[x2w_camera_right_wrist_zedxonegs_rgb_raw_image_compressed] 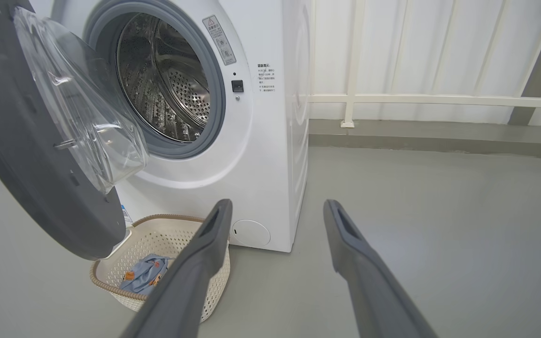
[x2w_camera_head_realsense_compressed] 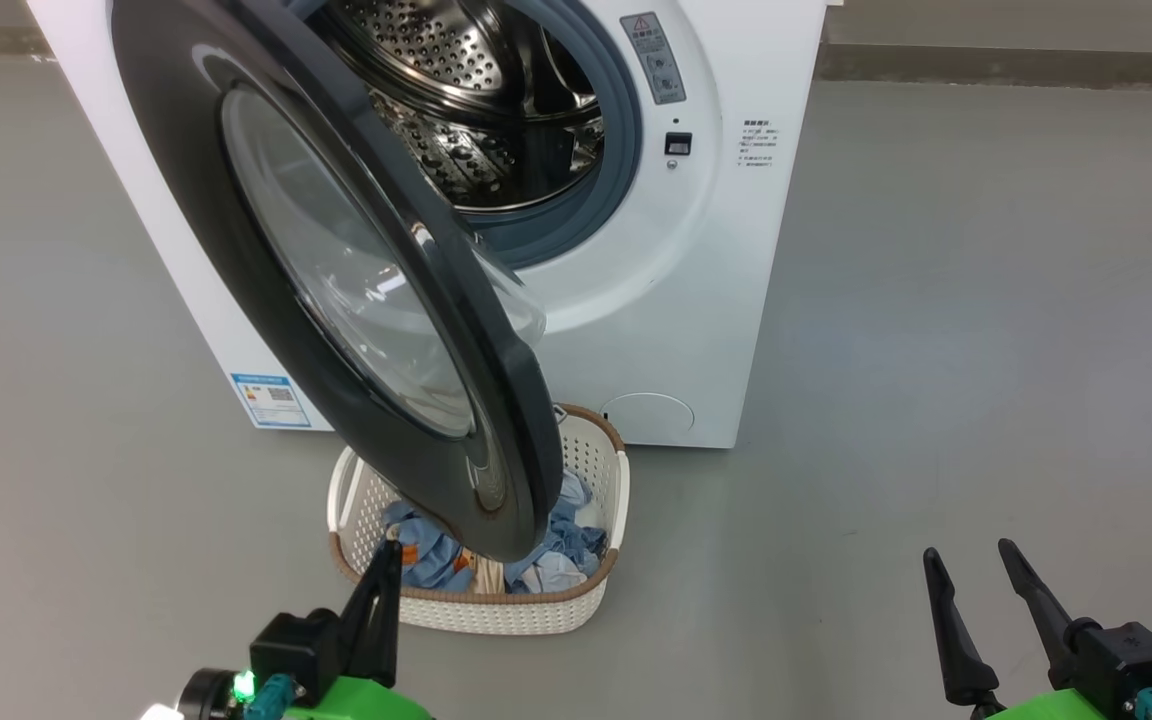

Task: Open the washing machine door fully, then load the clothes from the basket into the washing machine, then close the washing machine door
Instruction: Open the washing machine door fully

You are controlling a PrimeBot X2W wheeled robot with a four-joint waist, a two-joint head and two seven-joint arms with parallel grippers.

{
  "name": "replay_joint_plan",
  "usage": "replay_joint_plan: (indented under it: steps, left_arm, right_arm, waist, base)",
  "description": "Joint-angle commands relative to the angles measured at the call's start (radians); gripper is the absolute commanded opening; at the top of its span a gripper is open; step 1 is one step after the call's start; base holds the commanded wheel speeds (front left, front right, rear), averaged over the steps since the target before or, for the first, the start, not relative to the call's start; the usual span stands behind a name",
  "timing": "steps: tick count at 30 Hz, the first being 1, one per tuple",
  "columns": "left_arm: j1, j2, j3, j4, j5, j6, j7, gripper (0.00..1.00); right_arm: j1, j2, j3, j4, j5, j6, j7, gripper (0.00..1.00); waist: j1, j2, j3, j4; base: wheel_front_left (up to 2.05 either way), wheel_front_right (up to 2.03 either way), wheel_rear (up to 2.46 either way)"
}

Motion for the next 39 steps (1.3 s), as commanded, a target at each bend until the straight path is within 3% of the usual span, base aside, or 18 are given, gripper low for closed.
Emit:
replay_joint_plan:
  steps: [1,12,18,23,29,39]
  left_arm:
    - [-0.027,0.013,0.039,-0.021,-0.005,0.006,-0.008,0.00]
    - [-0.105,0.013,0.083,-0.081,0.026,0.069,-0.008,0.00]
    - [-0.201,0.018,0.109,-0.212,0.076,0.110,-0.008,0.00]
    - [-0.299,0.018,0.088,-0.325,0.107,0.111,-0.008,0.00]
    - [-0.411,0.014,-0.032,-0.398,0.087,0.098,0.023,0.00]
    - [-0.480,0.013,-0.324,-0.399,-0.131,0.150,0.107,0.00]
  right_arm:
    - [-0.015,-0.007,0.031,-0.021,0.006,0.002,0.000,1.00]
    - [-0.022,-0.007,0.038,-0.018,0.010,0.002,0.007,1.00]
    - [-0.026,-0.007,0.049,-0.022,0.010,0.002,0.009,1.00]
    - [-0.025,-0.007,0.054,-0.025,0.012,0.002,0.010,1.00]
    - [-0.029,-0.007,0.069,-0.021,0.011,0.002,0.009,1.00]
    - [-0.039,-0.007,0.108,-0.013,0.020,0.002,0.007,1.00]
  waist:
    - [0.0000,0.0000,0.001,0.000]
    - [0.0000,0.0000,0.012,0.010]
    - [0.0000,0.0000,0.015,0.013]
    - [0.0000,0.0000,0.015,0.014]
    - [0.0000,0.0000,0.013,0.000]
    - [0.0000,0.0000,0.015,-0.038]
  base:
    - [0.00,0.00,0.00]
    - [0.00,0.00,0.00]
    - [0.00,0.00,0.00]
    - [0.00,0.00,0.00]
    - [0.00,0.00,0.00]
    - [0.00,0.00,0.00]
